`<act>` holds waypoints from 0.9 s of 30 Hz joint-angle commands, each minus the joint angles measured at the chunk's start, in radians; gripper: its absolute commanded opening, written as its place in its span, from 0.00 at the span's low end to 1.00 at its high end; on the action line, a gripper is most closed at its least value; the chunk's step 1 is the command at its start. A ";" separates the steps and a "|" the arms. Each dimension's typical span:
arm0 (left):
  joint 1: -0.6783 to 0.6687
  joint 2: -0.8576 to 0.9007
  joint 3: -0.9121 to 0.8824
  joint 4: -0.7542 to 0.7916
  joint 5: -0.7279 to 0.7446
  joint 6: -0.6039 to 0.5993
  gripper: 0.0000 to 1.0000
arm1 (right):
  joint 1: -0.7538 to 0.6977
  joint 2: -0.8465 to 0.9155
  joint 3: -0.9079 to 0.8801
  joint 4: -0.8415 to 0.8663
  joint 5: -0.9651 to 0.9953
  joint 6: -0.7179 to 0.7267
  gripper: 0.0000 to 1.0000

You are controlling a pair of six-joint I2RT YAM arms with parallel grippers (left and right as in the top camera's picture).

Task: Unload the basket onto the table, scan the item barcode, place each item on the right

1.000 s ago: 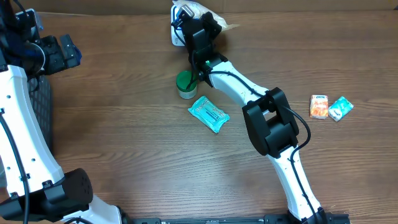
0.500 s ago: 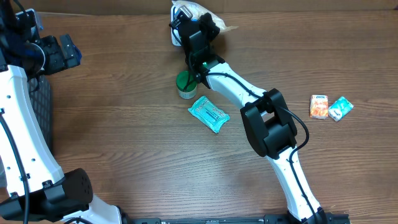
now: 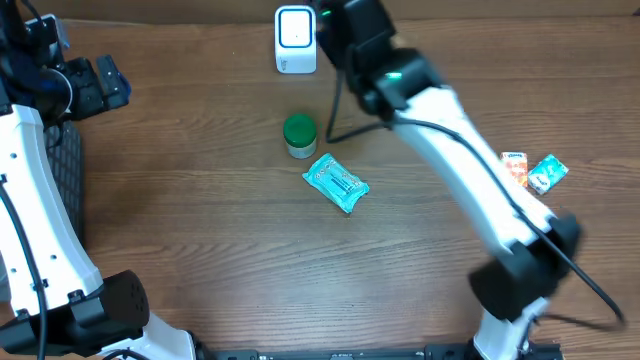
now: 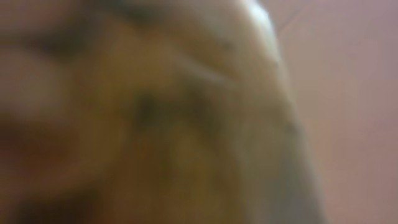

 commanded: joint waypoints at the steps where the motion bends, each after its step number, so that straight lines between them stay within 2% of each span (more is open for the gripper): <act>1: -0.002 0.000 -0.003 -0.001 -0.003 0.016 1.00 | -0.090 -0.115 0.003 -0.166 -0.338 0.352 0.11; 2: -0.002 0.000 -0.004 -0.001 -0.003 0.016 1.00 | -0.129 -0.132 0.003 -0.242 -0.397 0.376 0.15; 4: -0.002 0.000 -0.004 -0.001 -0.003 0.016 1.00 | -0.214 -0.140 0.003 -0.387 -0.491 0.410 0.15; 5: -0.002 0.000 -0.004 -0.001 -0.003 0.016 1.00 | -0.255 -0.138 0.003 -0.453 -0.519 0.410 0.15; 7: -0.002 0.000 -0.004 -0.001 -0.003 0.016 1.00 | -0.347 -0.122 0.002 -0.570 -0.549 0.423 0.05; 12: -0.002 0.000 -0.003 -0.001 -0.003 0.016 1.00 | -0.586 -0.049 0.001 -0.729 -0.623 0.477 0.04; 17: -0.002 0.000 -0.003 -0.001 -0.003 0.016 1.00 | -0.779 0.028 -0.048 -0.725 -0.607 0.547 0.04; 19: -0.002 0.000 -0.003 -0.001 -0.003 0.016 1.00 | -0.815 0.039 -0.086 -0.705 -0.594 0.549 0.04; 25: -0.002 0.000 -0.003 -0.001 -0.003 0.016 1.00 | -0.891 0.042 -0.270 -0.615 -0.388 0.628 0.04; 27: -0.002 0.000 -0.003 -0.001 -0.003 0.016 0.99 | -0.896 0.042 -0.309 -0.591 -0.357 0.627 0.11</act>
